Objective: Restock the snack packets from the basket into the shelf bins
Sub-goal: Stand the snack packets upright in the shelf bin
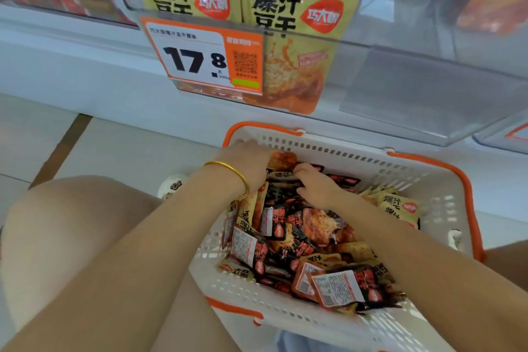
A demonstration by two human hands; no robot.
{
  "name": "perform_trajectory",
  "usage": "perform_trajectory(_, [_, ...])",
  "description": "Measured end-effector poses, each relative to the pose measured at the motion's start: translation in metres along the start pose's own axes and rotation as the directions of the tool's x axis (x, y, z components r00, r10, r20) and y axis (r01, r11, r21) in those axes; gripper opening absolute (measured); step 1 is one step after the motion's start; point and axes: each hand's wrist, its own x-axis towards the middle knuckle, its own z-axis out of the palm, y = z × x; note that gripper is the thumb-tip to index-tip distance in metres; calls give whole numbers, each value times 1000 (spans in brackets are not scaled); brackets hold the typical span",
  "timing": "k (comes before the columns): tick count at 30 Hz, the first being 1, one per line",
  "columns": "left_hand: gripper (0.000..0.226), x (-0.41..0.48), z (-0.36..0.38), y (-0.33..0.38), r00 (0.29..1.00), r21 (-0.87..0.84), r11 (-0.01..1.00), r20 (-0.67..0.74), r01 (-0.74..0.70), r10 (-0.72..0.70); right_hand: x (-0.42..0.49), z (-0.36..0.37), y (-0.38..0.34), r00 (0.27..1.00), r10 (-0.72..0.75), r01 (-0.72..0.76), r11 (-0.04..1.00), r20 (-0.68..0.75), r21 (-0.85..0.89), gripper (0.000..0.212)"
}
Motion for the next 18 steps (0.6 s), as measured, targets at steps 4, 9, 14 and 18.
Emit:
perform_trajectory(4, [25, 6, 2, 2, 1000, -64, 998, 23, -9, 10, -55, -52, -7, 984, -147, 167, 950, -96, 264, 33])
perform_trajectory(9, [34, 3, -1, 18, 998, -561, 826, 51, 61, -39, -115, -94, -14, 965, -205, 262, 749, -163, 609, 21])
perform_trajectory(14, [21, -24, 6, 40, 924, -899, 413, 272, 146, 267, -151, -100, -19, 925, -250, 377, 540, -285, 753, 19])
perform_trajectory(18, [30, -41, 0, 40, 944, -908, 412, 196, 73, 264, -165, -93, -24, 909, -219, 416, 405, -355, 815, 16])
